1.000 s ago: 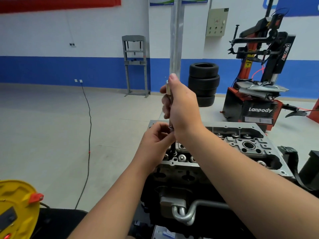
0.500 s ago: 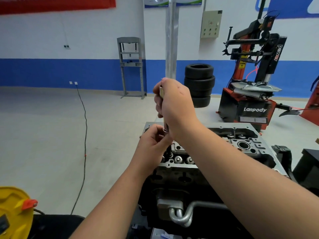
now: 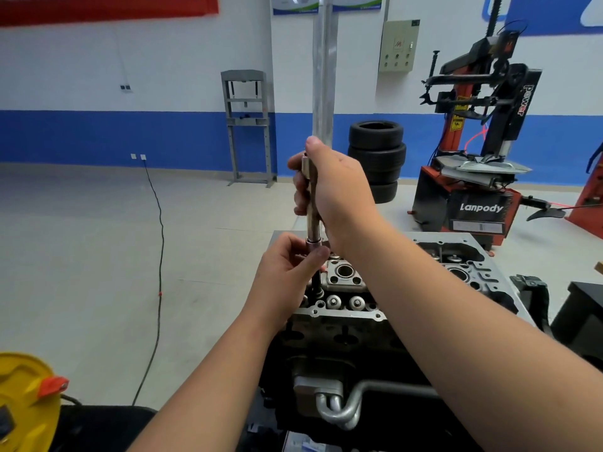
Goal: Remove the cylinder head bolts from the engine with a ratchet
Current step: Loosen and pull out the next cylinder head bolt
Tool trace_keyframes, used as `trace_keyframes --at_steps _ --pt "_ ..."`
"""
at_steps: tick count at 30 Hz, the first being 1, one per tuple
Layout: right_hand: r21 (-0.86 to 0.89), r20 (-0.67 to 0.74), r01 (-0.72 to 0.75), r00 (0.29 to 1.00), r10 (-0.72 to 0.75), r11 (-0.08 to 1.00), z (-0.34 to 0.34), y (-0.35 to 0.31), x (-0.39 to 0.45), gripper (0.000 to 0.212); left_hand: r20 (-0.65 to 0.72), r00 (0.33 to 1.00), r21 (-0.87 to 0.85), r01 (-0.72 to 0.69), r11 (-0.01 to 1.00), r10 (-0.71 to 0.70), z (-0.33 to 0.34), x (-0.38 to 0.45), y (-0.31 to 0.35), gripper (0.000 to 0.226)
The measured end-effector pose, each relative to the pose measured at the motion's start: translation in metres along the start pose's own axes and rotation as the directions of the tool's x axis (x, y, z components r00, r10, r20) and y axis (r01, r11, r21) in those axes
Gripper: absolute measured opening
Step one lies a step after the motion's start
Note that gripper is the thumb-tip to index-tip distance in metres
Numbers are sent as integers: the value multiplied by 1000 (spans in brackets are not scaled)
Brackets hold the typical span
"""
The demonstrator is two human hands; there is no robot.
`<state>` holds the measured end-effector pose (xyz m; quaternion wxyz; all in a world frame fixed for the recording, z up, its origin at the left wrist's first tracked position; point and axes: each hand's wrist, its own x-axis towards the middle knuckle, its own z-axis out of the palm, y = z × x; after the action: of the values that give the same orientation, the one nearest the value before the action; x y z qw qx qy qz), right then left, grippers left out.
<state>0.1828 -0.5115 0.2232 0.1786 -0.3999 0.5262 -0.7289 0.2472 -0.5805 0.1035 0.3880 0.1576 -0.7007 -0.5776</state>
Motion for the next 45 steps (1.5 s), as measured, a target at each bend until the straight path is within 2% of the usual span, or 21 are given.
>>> trace_keyframes --at_steps 3,7,9,12,15,17,21,24,26,28,30,31,33,36,37,39,41,45 --pt "81 48 -74 996 71 994 1 -1 2 45 91 996 -33 9 999 -6 -4 -1 -1 33" --pt "77 142 -49 989 37 996 -3 2 -1 39 182 983 -47 28 999 -19 -8 -2 0 44" --pt "90 151 -13 988 -1 996 -4 2 -3 31 179 984 -37 13 999 -6 -8 -3 0 42" --pt "16 33 59 998 -59 998 -1 0 -6 26 113 993 -44 -14 999 19 -3 -1 -2 32" --pt "-112 -61 70 995 -78 991 2 0 -6 41 12 999 -48 -31 998 31 2 1 -3 29" --pt "-115 -43 66 997 -71 991 3 0 -6 45 12 1000 -40 -23 999 24 2 2 -4 35" --pt "53 -21 27 999 -26 998 4 3 -5 46 162 987 -49 8 999 0 -4 1 -3 31" --pt "84 42 57 997 -61 995 1 7 -6 41 211 977 -40 -2 999 10 -6 -3 -2 37" --pt "70 33 114 993 -116 991 1 9 -8 32 175 984 -20 -23 1000 26 -5 -4 0 35" --pt "-19 -35 163 986 -164 986 3 9 -7 32 113 993 6 -20 1000 20 -2 -3 1 26" --pt "-121 -84 131 986 -142 984 4 7 -4 38 49 999 -13 -9 1000 10 1 0 0 17" --pt "-128 -87 96 990 -108 987 5 6 -2 41 27 1000 -22 -5 1000 6 1 1 0 19" --pt "-62 -50 52 997 -56 997 6 5 -1 45 27 1000 -21 -3 1000 4 0 3 -2 24" --pt "142 67 9 998 -19 990 9 7 -2 47 136 990 -50 -27 998 34 -5 0 -5 24" --pt "160 106 4 994 -21 987 8 9 -2 47 167 985 -54 -32 998 40 -7 -1 -5 28" --pt "106 148 44 987 -60 993 8 11 -1 47 196 979 -53 -43 998 53 -9 -4 -5 33" --pt "70 156 92 982 -102 993 9 12 -2 37 187 981 -62 -44 997 55 -10 -6 -5 36" --pt "-58 64 165 985 -162 985 14 11 -3 36 85 995 -62 -44 997 49 -7 -4 -2 26"
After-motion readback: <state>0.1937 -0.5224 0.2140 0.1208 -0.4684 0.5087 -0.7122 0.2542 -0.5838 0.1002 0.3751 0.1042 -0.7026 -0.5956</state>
